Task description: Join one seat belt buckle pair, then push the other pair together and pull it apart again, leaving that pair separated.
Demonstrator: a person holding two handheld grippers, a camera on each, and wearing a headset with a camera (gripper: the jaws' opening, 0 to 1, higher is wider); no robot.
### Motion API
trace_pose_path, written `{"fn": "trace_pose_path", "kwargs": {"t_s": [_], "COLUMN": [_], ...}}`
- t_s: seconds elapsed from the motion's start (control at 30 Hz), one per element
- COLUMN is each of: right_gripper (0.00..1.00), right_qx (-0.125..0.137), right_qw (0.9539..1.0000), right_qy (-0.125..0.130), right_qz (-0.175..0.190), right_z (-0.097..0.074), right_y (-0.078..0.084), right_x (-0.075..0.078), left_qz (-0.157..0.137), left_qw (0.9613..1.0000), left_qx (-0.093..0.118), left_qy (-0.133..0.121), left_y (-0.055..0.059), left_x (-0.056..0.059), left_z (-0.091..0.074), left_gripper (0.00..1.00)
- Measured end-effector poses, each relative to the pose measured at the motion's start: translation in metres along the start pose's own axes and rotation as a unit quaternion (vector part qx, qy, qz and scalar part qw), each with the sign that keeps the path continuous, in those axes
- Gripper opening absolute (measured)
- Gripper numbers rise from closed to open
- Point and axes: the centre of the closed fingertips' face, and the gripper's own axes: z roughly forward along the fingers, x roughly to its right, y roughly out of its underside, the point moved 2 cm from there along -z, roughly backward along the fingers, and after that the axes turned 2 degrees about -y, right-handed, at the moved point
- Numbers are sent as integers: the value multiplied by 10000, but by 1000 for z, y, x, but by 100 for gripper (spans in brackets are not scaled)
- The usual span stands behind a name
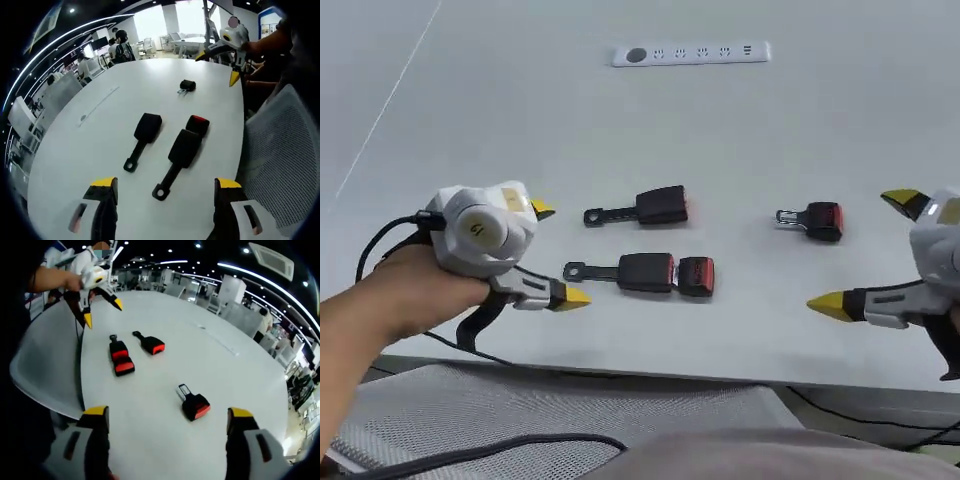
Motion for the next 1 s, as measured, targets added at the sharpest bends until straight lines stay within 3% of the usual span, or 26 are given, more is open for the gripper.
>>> {"fn": "trace_pose_path", "kwargs": {"t_s": [0.2,0.3,0.53,0.7,1.0], "right_gripper": [100,100,100,100,100], "right_qx": [-13,6,127,159,350], "right_qw": [9999,9998,9988,9985,9963], "right_qy": [18,48,247,229,301], "right_qz": [124,178,398,478,720], "right_z": [-11,-18,-23,-22,-28], "right_y": [5,5,3,3,-4], "right_x": [-3,-5,-2,-8,-3], "left_qz": [-454,-529,-709,-584,-736], "left_qw": [9982,9968,9953,9962,9946], "left_qx": [120,175,160,43,161], "left_qy": [-386,-570,-645,-640,-716], "left_y": [17,24,30,31,32], "left_x": [-12,-16,-15,-12,-12], "left_z": [-20,-26,-27,-22,-25], "left_gripper": [89,95,100,100,100]}}
